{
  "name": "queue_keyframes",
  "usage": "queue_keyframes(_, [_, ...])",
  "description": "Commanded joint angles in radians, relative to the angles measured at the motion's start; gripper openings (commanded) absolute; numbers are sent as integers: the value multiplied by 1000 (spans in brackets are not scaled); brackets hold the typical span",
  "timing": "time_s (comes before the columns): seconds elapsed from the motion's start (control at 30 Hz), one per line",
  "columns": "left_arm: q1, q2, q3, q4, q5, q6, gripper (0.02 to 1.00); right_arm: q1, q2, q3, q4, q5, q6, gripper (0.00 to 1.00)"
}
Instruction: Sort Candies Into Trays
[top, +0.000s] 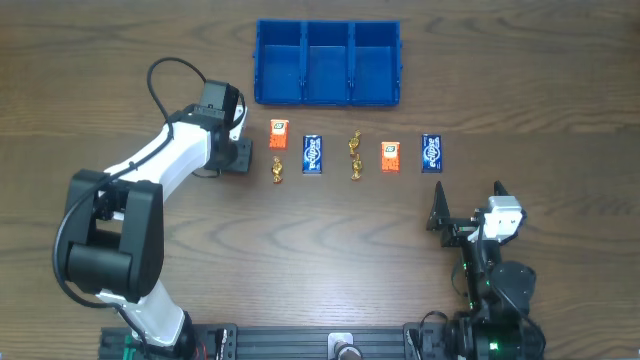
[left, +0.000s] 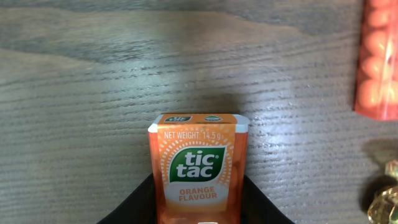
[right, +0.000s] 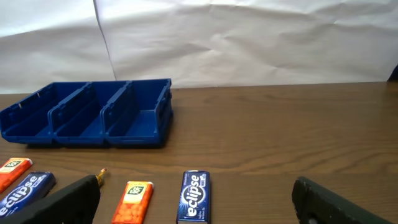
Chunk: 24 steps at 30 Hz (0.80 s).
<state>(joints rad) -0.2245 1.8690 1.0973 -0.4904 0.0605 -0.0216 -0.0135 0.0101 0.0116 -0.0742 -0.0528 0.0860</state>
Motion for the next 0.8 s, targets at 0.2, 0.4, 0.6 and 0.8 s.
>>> queue_keyframes(0.2, [-3, -132, 35, -12, 7, -72, 266, 2, -8, -4, -3, -1, -13, 998])
queue_keyframes(0.4, [-68, -307, 135, -12, -116, -167, 156, 2, -8, -4, -3, -1, -12, 998])
queue_keyframes(0.6, [-171, -270, 394, -15, -271, -170, 180, 2, -8, -4, -3, -1, -13, 998])
queue_keyframes(0.8, [-182, -35, 677, -84, -271, -178, 183, 2, -8, -4, -3, -1, -13, 998])
